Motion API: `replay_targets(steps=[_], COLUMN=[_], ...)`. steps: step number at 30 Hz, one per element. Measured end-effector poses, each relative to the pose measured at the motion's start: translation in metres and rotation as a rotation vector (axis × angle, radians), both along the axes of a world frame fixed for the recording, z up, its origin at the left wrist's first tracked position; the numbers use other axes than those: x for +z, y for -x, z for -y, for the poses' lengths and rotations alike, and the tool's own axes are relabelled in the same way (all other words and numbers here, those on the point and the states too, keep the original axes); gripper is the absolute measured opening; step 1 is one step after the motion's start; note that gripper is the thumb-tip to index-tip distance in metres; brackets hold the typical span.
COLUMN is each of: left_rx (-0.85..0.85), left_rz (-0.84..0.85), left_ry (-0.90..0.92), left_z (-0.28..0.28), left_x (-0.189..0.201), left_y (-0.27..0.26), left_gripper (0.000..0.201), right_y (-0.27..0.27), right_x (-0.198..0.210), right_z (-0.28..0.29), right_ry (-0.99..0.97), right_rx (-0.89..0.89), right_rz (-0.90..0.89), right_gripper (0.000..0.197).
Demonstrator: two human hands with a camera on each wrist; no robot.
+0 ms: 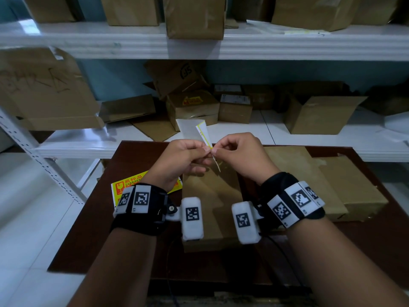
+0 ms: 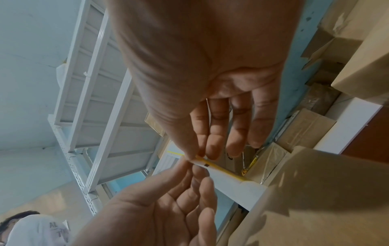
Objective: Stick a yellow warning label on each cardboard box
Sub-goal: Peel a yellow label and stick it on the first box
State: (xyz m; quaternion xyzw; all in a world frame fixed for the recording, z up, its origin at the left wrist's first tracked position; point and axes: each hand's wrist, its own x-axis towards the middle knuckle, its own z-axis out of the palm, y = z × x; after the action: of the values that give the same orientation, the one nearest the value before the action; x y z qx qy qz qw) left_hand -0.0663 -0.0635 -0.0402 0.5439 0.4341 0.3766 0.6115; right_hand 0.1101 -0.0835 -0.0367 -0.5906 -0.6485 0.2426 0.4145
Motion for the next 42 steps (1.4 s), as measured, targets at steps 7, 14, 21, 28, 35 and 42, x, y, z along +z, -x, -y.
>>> replay_targets(steps=[7, 14, 21, 28, 35, 42], left_rx=[-0.004, 0.005, -0.010, -0.016, -0.007, -0.095], left_rz=[-0.007, -0.022, -0.014, -0.012, -0.037, -0.158], left_ry=[-0.006, -0.011, -0.017, -0.027, -0.057, -0.056], left_z=[0.001, 0.001, 0.003, 0.003, 0.003, 0.006], left_x=[0.001, 0.001, 0.004, 0.007, 0.010, 0.011], left_y=[0.000, 0.000, -0.001, 0.001, 0.003, -0.001], left_gripper=[0.010, 0.011, 0.010, 0.010, 0.012, 0.013], right_y=[0.000, 0.001, 0.001, -0.003, 0.000, 0.003], right_x=[0.003, 0.004, 0.005, 0.003, 0.006, 0.005], right_z=[0.002, 0.003, 0.004, 0.000, 0.002, 0.002], right_ry=[0.000, 0.000, -0.003, 0.049, 0.116, 0.121], right_rx=[-0.011, -0.016, -0.010, -0.020, -0.005, 0.034], right_rz=[0.063, 0.088, 0.087, 0.005, -0.150, -0.238], right_gripper=[0.011, 0.014, 0.016, 0.017, 0.013, 0.020])
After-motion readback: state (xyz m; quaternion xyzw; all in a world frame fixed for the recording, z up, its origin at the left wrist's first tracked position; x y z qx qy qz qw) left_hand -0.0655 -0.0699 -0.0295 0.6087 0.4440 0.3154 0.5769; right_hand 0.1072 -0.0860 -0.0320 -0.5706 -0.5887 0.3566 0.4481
